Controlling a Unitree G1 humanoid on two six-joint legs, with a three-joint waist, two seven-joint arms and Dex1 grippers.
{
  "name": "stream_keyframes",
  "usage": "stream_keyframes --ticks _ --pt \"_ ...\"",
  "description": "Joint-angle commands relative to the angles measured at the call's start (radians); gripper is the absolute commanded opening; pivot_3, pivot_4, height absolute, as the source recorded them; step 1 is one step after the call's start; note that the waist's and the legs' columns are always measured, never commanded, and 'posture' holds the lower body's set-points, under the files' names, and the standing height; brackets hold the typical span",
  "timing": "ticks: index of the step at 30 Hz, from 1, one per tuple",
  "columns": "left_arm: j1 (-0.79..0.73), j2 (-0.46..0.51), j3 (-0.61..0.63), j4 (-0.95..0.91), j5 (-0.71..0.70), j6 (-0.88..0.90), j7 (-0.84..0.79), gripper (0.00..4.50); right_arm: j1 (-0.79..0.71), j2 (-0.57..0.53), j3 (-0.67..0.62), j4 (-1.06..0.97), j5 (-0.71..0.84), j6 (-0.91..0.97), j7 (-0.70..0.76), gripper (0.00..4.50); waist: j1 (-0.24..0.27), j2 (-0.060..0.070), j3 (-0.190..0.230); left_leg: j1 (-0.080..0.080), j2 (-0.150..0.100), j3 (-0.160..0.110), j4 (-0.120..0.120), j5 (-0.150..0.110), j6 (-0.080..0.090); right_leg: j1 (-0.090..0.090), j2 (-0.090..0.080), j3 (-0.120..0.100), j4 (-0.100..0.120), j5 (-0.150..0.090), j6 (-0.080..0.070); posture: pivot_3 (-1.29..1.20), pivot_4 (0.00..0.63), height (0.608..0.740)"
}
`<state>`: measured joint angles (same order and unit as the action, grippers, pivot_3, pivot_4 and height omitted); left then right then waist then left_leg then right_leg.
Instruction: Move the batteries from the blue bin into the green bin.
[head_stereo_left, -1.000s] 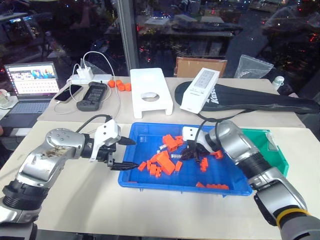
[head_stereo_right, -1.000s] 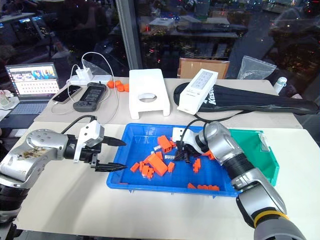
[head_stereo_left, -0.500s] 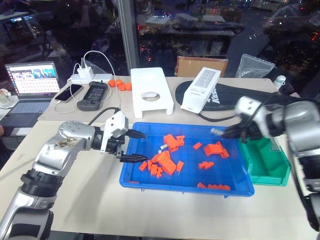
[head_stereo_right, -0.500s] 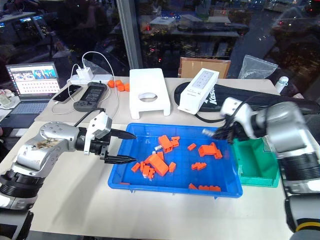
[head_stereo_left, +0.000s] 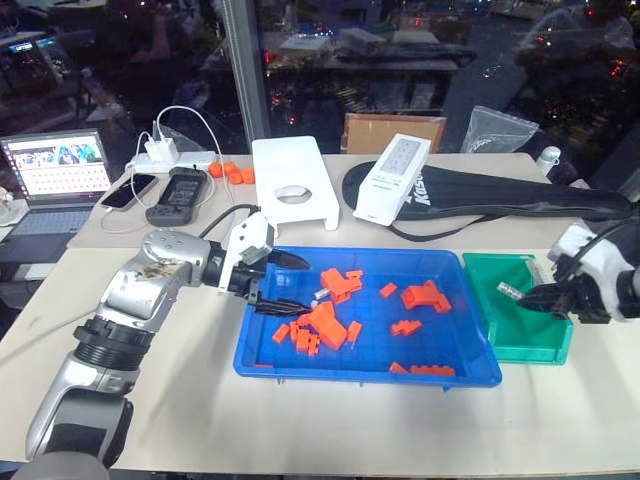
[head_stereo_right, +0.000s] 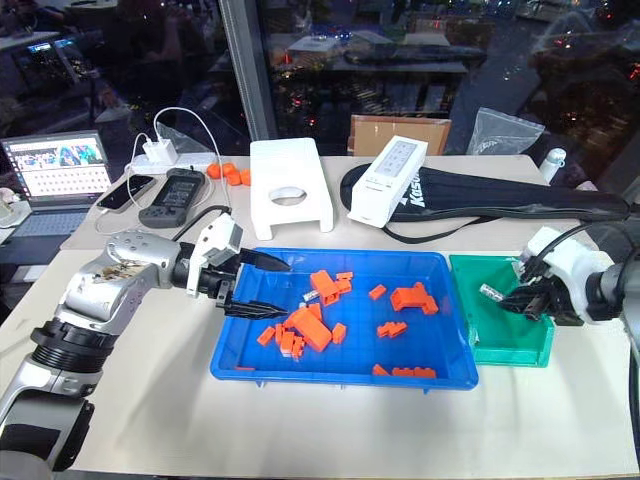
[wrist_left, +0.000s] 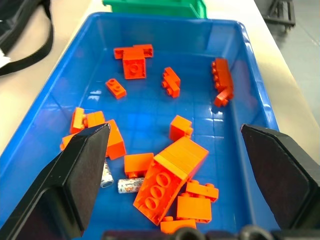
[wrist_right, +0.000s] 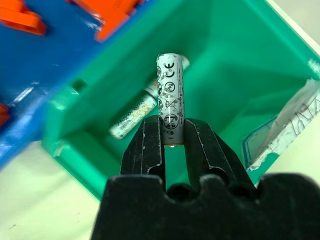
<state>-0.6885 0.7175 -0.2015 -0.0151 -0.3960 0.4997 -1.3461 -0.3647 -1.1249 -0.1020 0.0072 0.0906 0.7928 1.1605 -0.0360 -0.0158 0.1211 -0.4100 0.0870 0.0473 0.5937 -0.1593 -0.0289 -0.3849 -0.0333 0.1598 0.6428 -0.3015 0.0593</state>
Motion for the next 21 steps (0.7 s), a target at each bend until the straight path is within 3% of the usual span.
stream_keyframes --ticks 1,8,13,16,21 --pt "0.011 0.026 0.026 -0.026 0.001 -0.014 -0.007 4.50 -0.066 -0.012 0.020 0.020 -0.012 -0.063 -0.033 2.20 0.000 0.000 0.000 0.000 0.000 0.000 0.000 0.000 0.000 0.000 0.000 0.000 0.000 0.000 0.000 0.00 0.150 0.722" --pt "0.063 0.085 0.046 -0.078 -0.002 0.011 0.002 4.50 -0.285 0.025 0.112 -0.043 0.032 -0.045 -0.001 4.46 -0.006 0.001 0.000 0.000 0.000 0.000 -0.001 0.000 0.000 -0.001 0.000 0.000 0.000 0.000 0.000 0.00 0.150 0.722" --pt "0.117 0.137 0.065 -0.126 -0.001 0.029 0.010 4.50 -0.376 0.224 0.267 -0.206 0.103 0.054 -0.011 4.49 -0.012 0.001 0.000 0.000 0.000 -0.001 -0.002 0.000 0.000 0.000 0.001 0.000 0.000 0.000 0.000 0.00 0.150 0.722" --pt "0.145 0.160 0.081 -0.153 -0.004 0.042 0.022 4.50 -0.376 0.362 0.352 -0.243 0.098 0.129 -0.092 4.49 -0.008 0.001 0.000 -0.001 0.001 -0.003 -0.001 0.000 0.000 -0.001 0.001 -0.001 0.002 -0.001 0.000 0.00 0.150 0.722" --pt "0.179 0.181 0.103 -0.193 -0.021 0.064 0.036 4.50 -0.364 0.577 0.389 -0.314 0.143 0.297 -0.243 4.49 0.020 0.001 0.000 -0.006 0.000 -0.003 0.003 0.000 0.000 -0.003 0.000 -0.004 0.001 0.002 -0.005 0.00 0.150 0.722"
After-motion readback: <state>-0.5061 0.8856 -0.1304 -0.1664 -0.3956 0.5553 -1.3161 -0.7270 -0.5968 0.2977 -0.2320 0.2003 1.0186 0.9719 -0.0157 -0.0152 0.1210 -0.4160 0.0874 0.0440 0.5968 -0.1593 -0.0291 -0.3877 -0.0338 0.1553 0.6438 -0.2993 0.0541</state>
